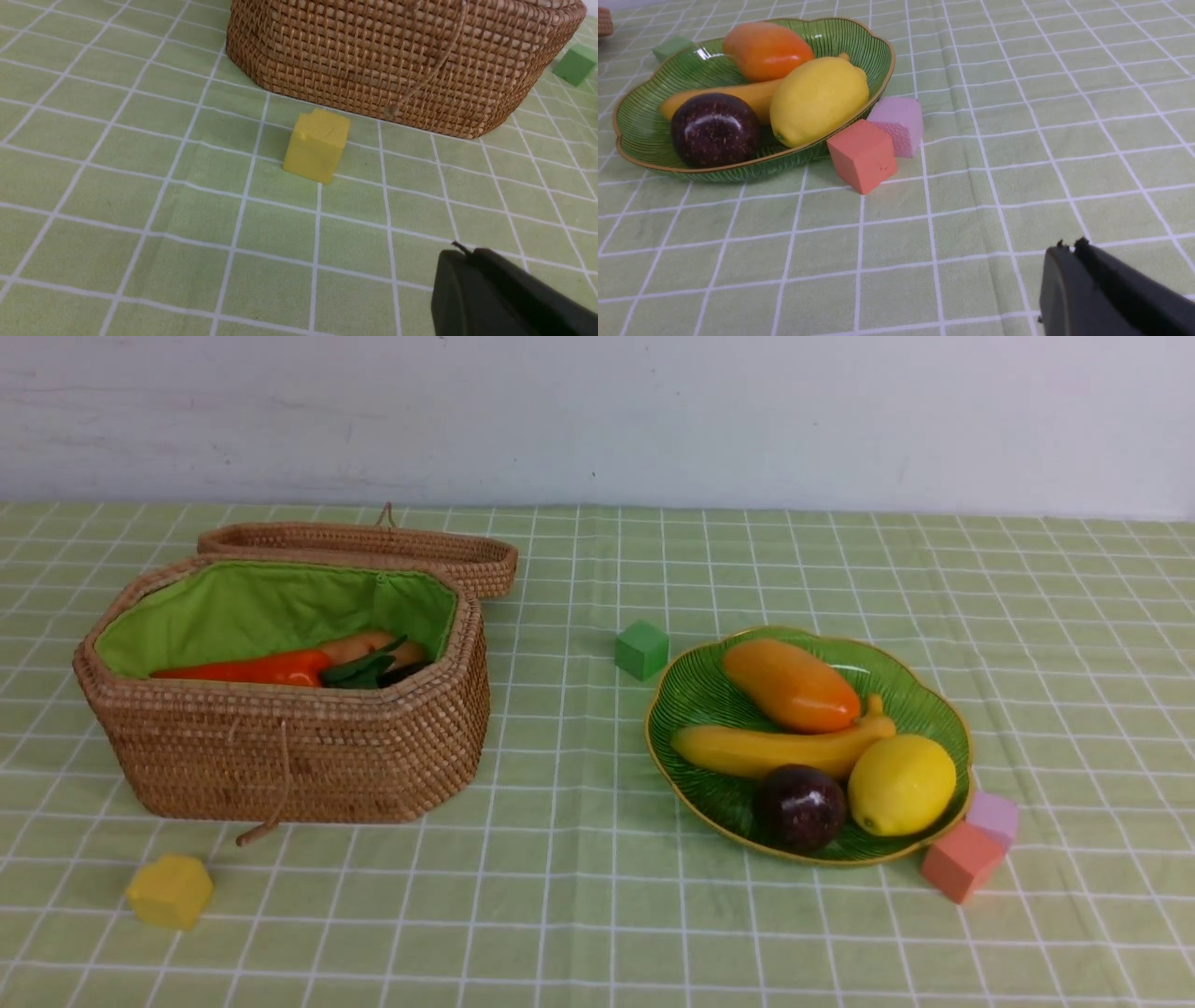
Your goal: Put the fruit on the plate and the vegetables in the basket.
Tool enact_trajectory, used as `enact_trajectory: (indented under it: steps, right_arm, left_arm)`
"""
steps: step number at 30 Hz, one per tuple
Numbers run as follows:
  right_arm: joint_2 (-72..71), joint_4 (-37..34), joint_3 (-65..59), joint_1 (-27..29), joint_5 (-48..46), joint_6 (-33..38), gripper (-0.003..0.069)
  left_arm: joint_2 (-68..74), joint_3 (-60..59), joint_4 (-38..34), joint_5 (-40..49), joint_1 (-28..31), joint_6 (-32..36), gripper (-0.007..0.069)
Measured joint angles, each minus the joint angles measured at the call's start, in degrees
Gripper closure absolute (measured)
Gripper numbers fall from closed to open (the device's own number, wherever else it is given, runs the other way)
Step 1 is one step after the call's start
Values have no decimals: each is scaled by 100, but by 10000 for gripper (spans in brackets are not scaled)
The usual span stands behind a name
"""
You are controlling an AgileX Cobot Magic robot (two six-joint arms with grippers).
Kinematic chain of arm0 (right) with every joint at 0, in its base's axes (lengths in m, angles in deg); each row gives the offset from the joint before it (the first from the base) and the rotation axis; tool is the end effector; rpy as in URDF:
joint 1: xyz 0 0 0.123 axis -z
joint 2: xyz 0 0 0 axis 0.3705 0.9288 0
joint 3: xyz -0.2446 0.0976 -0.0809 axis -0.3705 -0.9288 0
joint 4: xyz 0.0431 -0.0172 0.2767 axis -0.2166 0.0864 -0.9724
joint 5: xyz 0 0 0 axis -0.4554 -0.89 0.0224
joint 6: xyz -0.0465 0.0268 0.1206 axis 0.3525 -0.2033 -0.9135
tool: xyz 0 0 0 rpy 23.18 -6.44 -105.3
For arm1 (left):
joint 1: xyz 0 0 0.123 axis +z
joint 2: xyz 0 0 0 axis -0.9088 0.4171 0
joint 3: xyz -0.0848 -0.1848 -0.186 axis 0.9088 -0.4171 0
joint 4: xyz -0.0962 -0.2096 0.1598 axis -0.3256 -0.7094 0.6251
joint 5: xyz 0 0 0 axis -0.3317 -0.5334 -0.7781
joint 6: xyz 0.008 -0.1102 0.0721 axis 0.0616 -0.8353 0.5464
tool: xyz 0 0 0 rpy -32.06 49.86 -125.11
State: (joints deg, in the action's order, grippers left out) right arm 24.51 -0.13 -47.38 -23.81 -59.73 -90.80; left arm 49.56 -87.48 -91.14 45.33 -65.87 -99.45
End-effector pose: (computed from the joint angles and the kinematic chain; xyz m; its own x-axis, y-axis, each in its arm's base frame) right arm 0.1300 0.0000 0.1606 -0.2992 0.1401 -0.9439 0.0435 0.9901 0.1331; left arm 0.1302 -0.0059 0.1586 -0.2928 -0.2916 -0.9106 -0.0446 0.9555 -0.2917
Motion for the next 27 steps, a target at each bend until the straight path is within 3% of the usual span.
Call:
enact_trajectory:
  steps: [27]
  right_arm:
    - [0,-7,0,0,0,0,627]
  left_arm:
    - [0,0,7,0,0,-16,638]
